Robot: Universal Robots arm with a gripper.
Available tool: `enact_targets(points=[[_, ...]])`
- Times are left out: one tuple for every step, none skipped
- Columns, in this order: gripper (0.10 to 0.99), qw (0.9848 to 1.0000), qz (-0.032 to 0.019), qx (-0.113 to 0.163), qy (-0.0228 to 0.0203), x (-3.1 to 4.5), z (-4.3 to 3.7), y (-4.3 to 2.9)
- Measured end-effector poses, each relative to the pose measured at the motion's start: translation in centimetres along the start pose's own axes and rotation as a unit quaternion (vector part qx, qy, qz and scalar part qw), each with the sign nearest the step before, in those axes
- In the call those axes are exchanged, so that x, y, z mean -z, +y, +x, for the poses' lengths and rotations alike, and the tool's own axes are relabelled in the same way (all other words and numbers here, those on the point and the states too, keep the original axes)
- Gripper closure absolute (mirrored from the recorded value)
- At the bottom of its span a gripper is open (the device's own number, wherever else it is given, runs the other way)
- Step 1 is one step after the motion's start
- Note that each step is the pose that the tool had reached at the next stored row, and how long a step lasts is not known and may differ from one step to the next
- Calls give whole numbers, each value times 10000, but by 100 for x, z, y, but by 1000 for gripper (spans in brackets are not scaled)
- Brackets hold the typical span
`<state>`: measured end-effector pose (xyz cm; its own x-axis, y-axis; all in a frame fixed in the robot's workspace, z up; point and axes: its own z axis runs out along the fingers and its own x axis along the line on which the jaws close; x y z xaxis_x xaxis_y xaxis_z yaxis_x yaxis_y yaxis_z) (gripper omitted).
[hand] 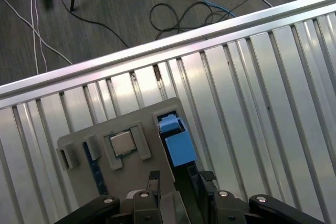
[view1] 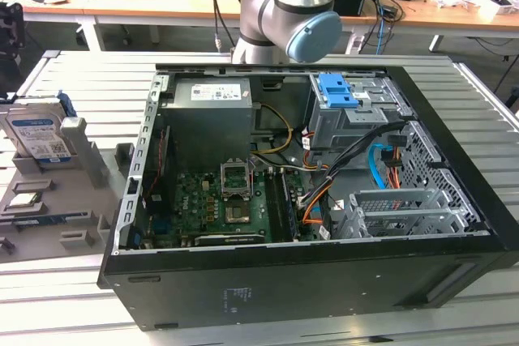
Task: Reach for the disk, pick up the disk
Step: 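Pick up the disk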
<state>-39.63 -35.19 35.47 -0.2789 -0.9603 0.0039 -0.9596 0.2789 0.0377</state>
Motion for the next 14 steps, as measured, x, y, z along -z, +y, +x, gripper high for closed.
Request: enact_targets(points=[[667, 10000, 0, 2, 0, -10, -1, 0], [667, 10000, 0, 4, 0, -26, -2, 0], [667, 10000, 0, 4, 0, -35, -3, 0], [667, 10000, 0, 5, 0, -45, -4, 0], [667, 10000, 0, 7, 0, -58, -5, 0], [667, 10000, 0, 8, 0, -71, -7, 0], [667, 10000, 0, 10, 0, -83, -9, 0], [667, 10000, 1, 13, 0, -95, -11, 0], [667, 10000, 0, 22, 0, -110, -12, 0], [667, 10000, 1, 34, 1, -117, -13, 5], [667, 10000, 1, 64, 2, -124, -15, 12], [667, 10000, 1, 92, 3, -130, -19, 19], [667, 9999, 0, 116, 4, -132, -25, 26], [667, 9999, 1, 146, 5, -136, -46, 40]])
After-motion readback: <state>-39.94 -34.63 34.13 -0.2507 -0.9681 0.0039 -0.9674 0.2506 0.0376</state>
